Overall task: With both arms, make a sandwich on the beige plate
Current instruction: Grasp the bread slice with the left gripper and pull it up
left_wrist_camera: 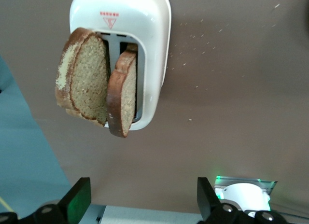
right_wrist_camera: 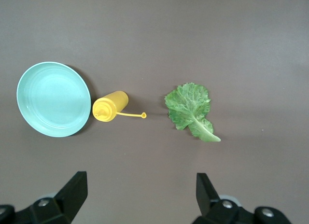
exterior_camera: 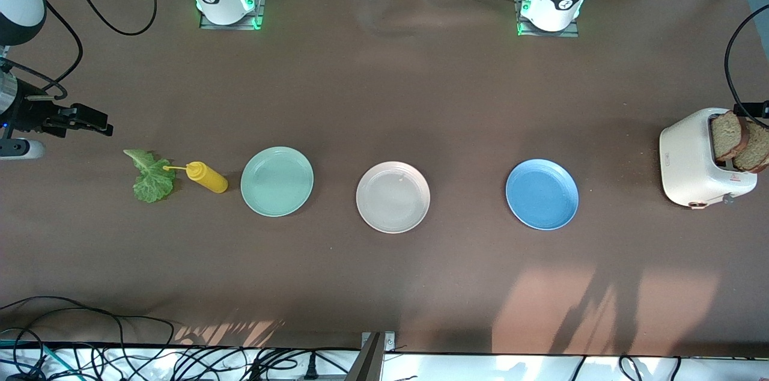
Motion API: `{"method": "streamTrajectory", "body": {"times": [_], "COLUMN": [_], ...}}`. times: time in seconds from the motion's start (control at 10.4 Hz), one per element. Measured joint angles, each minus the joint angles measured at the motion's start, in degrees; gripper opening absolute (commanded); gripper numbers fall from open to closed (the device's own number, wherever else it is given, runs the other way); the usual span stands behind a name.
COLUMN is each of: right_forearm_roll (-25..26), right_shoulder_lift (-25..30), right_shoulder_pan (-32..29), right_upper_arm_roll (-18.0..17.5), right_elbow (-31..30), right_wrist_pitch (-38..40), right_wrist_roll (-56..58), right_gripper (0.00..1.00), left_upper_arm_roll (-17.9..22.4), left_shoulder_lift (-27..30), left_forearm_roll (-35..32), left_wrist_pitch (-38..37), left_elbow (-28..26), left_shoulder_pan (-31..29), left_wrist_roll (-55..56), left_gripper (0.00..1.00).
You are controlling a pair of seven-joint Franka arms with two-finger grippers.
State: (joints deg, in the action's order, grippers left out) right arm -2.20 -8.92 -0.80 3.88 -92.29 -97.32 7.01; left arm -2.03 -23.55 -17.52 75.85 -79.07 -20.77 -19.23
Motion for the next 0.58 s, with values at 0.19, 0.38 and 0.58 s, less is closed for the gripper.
{"method": "streamTrajectory", "body": {"times": [0.19,0.38,0.58], "right_forearm_roll": [0.0,0.0,0.0], "right_shoulder_lift": [0.0,0.0,0.0], "right_shoulder_pan": [0.0,0.0,0.0], "right_upper_arm_roll": [0.0,0.0,0.0], "right_elbow": [0.0,0.0,0.0], "right_wrist_pitch": [0.0,0.0,0.0], "right_wrist_roll": [0.0,0.0,0.0], "right_gripper": [1.00,1.00,1.00], "left_upper_arm_roll": [0.0,0.0,-0.1], "left_shoulder_lift": [-2.1,-4.1,-5.7], "left_forearm_roll": [-0.1,-0.1,-0.1], "left_wrist_pitch": [0.1,0.9,2.4], "left_elbow": [-0.2,-0.3,-0.3], "left_shoulder_pan": [-1.8,-2.9,-3.1], "left_wrist_roll": [-0.6,-1.1,-1.2], "left_gripper": [0.94,0.91,0.91]}}
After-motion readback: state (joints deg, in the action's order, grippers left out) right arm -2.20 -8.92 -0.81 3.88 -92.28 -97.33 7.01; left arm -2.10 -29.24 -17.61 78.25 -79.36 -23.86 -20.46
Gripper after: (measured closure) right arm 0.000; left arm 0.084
